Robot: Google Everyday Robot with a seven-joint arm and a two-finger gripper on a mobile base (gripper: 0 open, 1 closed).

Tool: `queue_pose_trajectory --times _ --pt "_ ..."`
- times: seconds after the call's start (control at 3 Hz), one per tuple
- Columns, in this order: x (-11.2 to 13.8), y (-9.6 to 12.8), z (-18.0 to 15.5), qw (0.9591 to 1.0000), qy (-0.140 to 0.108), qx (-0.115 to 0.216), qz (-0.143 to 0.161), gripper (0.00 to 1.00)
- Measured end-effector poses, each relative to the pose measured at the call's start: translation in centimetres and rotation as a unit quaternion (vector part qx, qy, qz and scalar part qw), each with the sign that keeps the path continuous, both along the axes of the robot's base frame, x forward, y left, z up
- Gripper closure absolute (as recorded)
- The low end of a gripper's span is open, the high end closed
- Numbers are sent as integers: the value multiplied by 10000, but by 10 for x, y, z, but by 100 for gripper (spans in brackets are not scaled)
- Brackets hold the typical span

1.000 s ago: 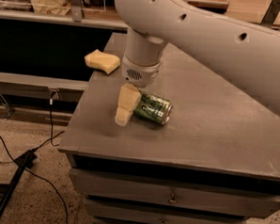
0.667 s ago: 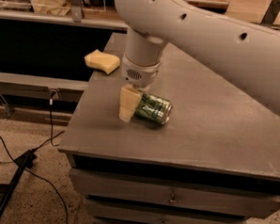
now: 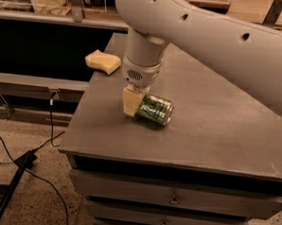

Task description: Place green can upright

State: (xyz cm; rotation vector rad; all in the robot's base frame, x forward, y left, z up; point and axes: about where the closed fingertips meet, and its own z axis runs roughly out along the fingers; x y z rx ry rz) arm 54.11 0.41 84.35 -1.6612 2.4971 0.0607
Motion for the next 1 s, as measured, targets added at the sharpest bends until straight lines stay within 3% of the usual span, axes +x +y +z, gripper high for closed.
queue_pose_trajectory --times 0.33,0.67,1.0 --pt "5 -23 11 9995 -143 297 -4 100" --pt "15 -73 50 9923 -584 1091 -57 100" --pt "8 -88 63 9888 -709 1306 147 100"
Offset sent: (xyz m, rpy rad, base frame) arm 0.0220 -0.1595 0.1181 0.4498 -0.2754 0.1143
